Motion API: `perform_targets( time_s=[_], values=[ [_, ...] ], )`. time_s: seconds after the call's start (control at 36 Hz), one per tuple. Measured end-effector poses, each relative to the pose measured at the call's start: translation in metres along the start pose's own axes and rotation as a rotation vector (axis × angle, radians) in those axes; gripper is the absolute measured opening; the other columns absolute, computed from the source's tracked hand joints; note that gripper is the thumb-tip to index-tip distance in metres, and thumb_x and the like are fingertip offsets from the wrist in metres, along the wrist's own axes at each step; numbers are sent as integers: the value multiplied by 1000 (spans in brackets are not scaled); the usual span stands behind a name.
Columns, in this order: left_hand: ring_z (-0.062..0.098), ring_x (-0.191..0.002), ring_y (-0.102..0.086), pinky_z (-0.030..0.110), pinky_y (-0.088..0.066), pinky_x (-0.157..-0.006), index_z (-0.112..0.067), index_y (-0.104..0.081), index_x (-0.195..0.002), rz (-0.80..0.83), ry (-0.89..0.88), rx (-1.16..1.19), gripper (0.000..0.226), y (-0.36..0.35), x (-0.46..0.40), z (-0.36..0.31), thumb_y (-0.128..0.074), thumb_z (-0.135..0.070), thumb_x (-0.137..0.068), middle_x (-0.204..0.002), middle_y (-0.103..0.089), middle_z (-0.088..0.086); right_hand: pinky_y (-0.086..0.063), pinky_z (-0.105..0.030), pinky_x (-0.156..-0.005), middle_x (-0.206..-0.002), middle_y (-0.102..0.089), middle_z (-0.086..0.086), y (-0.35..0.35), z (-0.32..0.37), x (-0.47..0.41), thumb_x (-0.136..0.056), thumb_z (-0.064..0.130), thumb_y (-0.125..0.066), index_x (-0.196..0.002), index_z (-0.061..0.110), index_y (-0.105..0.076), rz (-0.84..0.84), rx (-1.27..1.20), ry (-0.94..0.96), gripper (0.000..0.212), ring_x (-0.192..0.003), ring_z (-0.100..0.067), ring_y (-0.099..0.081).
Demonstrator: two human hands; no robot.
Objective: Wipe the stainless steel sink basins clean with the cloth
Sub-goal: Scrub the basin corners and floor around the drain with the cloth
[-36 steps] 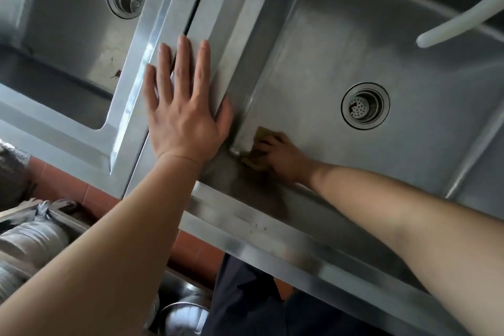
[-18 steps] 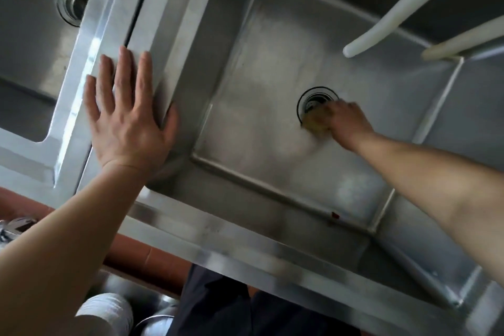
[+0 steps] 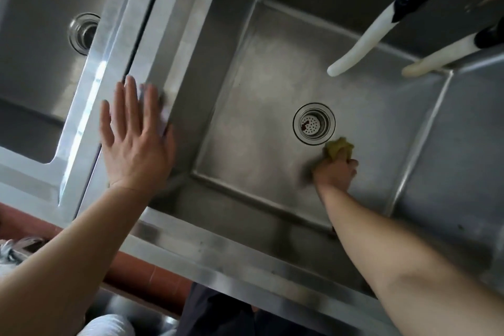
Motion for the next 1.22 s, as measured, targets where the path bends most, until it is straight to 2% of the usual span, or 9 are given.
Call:
perform_targets(
  time_s=[0.17, 0.28, 0.39, 0.58, 0.75, 0.86, 1.03, 1.11, 1.22],
  values=[
    [32, -152, -8, 49, -5, -123, -23, -39, -150, 116, -343, 210, 63, -34, 16, -94, -52, -32, -89, -164, -15, 12, -49, -35, -93, -120, -50, -12, -6, 62, -20, -86, 17, -60, -126, 31, -64, 170, 59, 360, 43, -109, -35, -58],
    [23, -152, -5, 36, -4, -121, -32, -30, -151, 566, -151, 322, 70, -103, 9, -137, -57, -34, -87, -166, -7, 2, -48, -42, -86, -114, -54, -11, 35, 80, -50, -79, 32, -54, -107, 50, -64, -99, 6, 374, 35, -101, -36, -57],
    [27, -153, 6, 48, -11, -121, -38, -2, -155, 843, -14, 184, 84, -163, 6, -147, -57, -38, -91, -165, 11, -7, -45, -43, -81, -123, -47, -13, 61, 76, -96, -86, 12, -57, -125, 23, -62, -249, 169, 294, 40, -112, -36, -48],
    [36, -150, 11, 59, -21, -114, -40, 8, -154, 872, 33, 144, 85, -198, 14, -137, -52, -42, -94, -163, 20, -7, -49, -44, -84, -129, -44, -15, 21, 72, -84, -86, 15, -53, -135, 23, -53, -114, 246, 459, 49, -115, -37, -44],
    [40, -148, 21, 60, -35, -109, -37, 16, -154, 882, 6, 160, 98, -201, 20, -138, -59, -35, -91, -161, 28, -5, -46, -36, -94, -132, -46, -2, -12, 68, -46, -85, 13, -55, -132, 36, -60, 236, 313, 641, 53, -127, -28, -43],
    [40, -147, 21, 63, -32, -108, -38, 15, -154, 875, 5, 174, 99, -203, 21, -137, -61, -33, -90, -160, 30, -6, -50, -36, -91, -114, -51, -2, 26, 71, -55, -81, 8, -53, -122, 37, -68, 96, 138, 634, 53, -110, -25, -52],
    [44, -146, 22, 65, -29, -109, -34, 18, -154, 848, 1, 164, 102, -204, 26, -139, -62, -27, -91, -159, 33, -1, -46, -39, -86, -115, -52, -14, 81, 87, -123, -89, 12, -54, -130, 29, -61, -176, 143, 584, 45, -107, -35, -52],
    [43, -147, 21, 65, -30, -108, -36, 19, -153, 845, 3, 165, 105, -207, 27, -138, -64, -26, -90, -159, 34, -3, -43, -36, -89, -121, -52, -15, 75, 94, -148, -95, 24, -51, -128, 21, -58, -111, 219, 501, 34, -112, -37, -52],
    [42, -146, 23, 65, -28, -109, -38, 20, -153, 837, 7, 178, 107, -210, 27, -137, -65, -21, -90, -158, 35, -4, -45, -39, -88, -127, -47, -13, 47, 107, -124, -87, 14, -50, -136, 31, -55, -22, 302, 583, 52, -113, -38, -46]
  ],
)
Point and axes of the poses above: each hand's wrist, its own x-axis away from the middle knuckle, its own y-axis out of the back of the hand, z = x × y, the point moved 4 cm from there along -x, towards the middle knuckle
